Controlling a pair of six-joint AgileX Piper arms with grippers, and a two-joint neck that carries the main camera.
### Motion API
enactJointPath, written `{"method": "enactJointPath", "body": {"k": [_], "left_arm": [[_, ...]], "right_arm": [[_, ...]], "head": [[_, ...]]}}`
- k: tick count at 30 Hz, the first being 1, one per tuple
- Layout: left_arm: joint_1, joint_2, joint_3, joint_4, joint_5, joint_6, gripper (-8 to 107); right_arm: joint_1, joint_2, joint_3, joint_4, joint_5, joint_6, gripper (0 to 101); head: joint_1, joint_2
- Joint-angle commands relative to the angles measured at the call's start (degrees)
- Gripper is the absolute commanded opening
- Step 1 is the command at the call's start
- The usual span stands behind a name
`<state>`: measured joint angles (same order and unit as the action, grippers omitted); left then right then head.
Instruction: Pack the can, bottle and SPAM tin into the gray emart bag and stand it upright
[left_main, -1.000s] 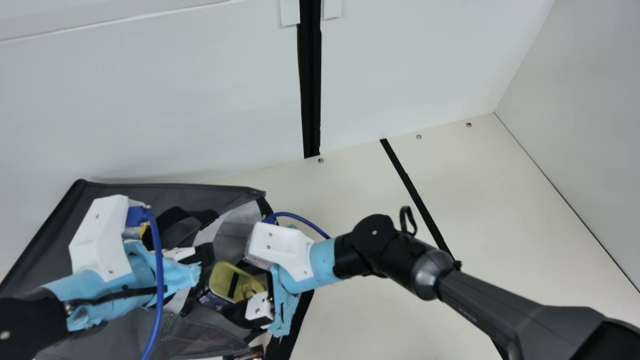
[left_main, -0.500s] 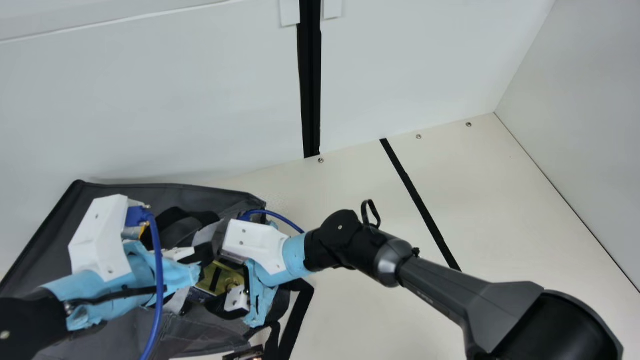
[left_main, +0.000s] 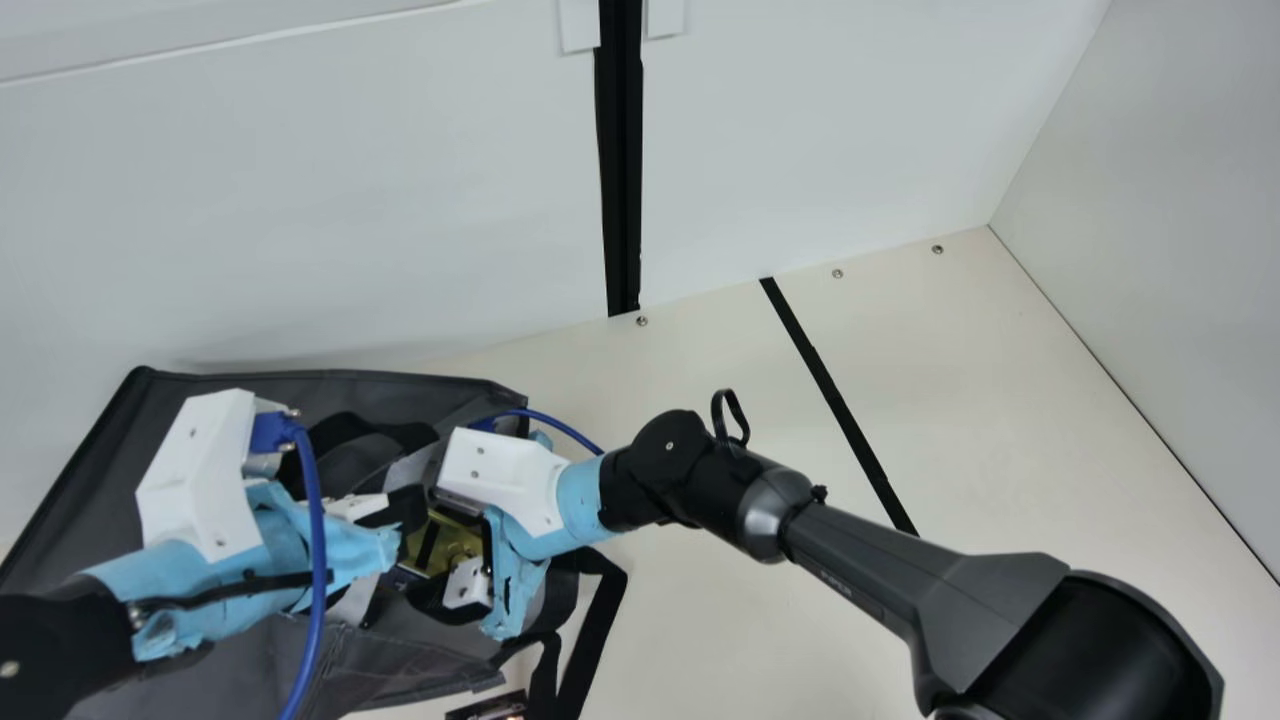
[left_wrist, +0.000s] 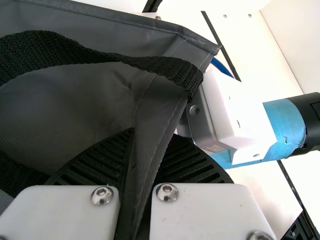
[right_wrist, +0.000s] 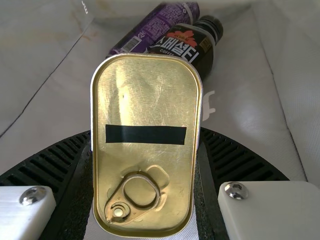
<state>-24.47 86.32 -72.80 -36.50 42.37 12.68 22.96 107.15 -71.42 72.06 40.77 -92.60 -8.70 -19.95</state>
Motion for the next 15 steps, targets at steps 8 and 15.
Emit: {"method": "enactJointPath", "body": {"k": [8, 15], "left_arm": [[0.0, 0.0, 0.0, 0.0, 0.0, 0.0, -8], [0.0, 0.0, 0.0, 0.0, 0.0, 0.0, -8]], "right_arm": [[-0.2, -0.7, -0.1, -0.5, 0.2, 0.4, 80], [-0.7, -1.8, 0.6, -0.7, 0.8, 0.4, 95]], "head": [[-1.3, 0.0], [-1.3, 0.0]]}}
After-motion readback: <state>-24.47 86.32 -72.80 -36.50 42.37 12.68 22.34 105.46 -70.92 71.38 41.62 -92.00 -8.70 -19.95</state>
